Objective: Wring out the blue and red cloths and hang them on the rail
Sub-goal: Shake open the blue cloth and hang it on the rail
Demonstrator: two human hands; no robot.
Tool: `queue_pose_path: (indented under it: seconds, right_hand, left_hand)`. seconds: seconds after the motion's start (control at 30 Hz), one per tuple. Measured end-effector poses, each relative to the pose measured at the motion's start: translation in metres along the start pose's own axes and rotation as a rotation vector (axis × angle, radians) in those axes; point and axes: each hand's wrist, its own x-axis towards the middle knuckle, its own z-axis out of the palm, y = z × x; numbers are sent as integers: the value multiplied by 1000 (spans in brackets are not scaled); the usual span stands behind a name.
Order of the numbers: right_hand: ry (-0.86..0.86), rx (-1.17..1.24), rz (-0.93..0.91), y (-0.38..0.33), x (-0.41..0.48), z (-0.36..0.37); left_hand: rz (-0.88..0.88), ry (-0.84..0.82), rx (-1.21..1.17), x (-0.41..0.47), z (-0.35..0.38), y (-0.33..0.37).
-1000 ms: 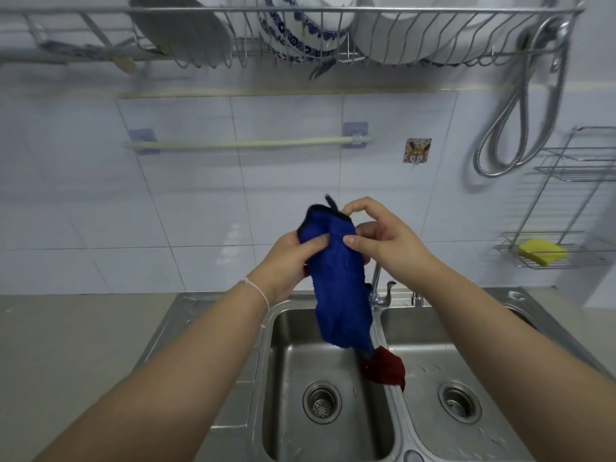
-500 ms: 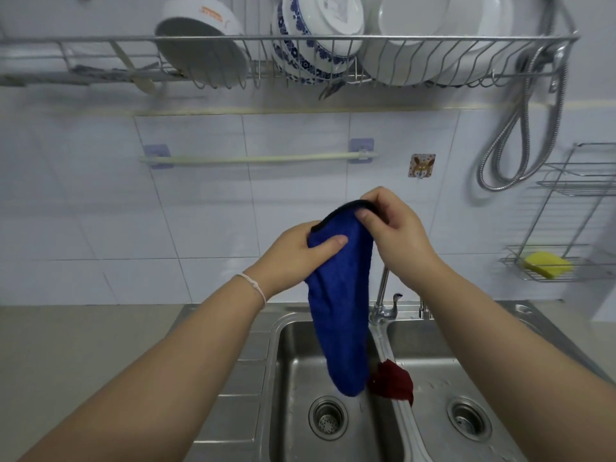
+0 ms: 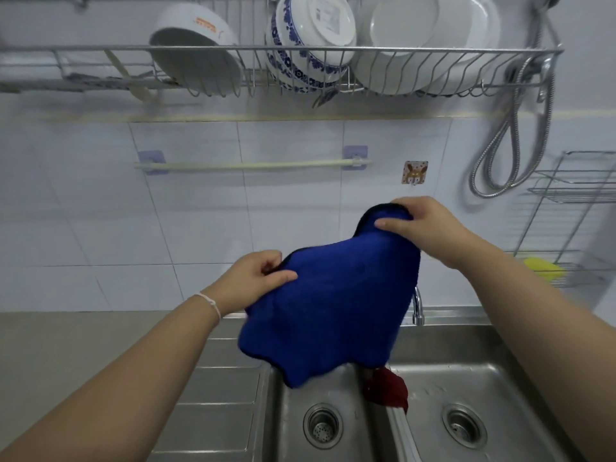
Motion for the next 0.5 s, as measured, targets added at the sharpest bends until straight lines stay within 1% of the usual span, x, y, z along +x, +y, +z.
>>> queue_pose_path:
  seconds: [0.07, 0.13, 0.2, 0.23, 0.27, 0.3, 0.37, 0.4, 0.43, 0.5]
  right_hand:
    - [126, 91, -74, -5, 6, -11]
    - [289, 196, -148, -10, 14, -21]
    - [472, 251, -208, -11, 16, -25]
    - [505, 261, -224, -9, 16, -25]
    - [469, 242, -226, -5, 15, -21]
    - [360, 169, -212, 0, 13, -16]
    - [95, -22, -188, 6, 10, -2]
    - [25, -46, -205, 5, 9, 6]
    - [-11, -22, -238, 0, 8, 14]
    - [-87, 23, -306, -15, 6, 32]
  left_hand:
    - [20, 7, -55, 3, -14, 13]
    - [-1, -66, -138, 2, -27, 25]
    - [-31, -130, -83, 0, -34, 29]
    - [-67, -147, -16, -1, -36, 26]
    - [-114, -177, 69, -2, -38, 19]
    - [-175, -234, 157, -2, -39, 12]
    - [-320, -424, 296, -2, -37, 0]
    - [-355, -495, 303, -2, -33, 0]
    - [-331, -496, 236, 1, -28, 6]
    - [-181, -330, -100, 11, -15, 27]
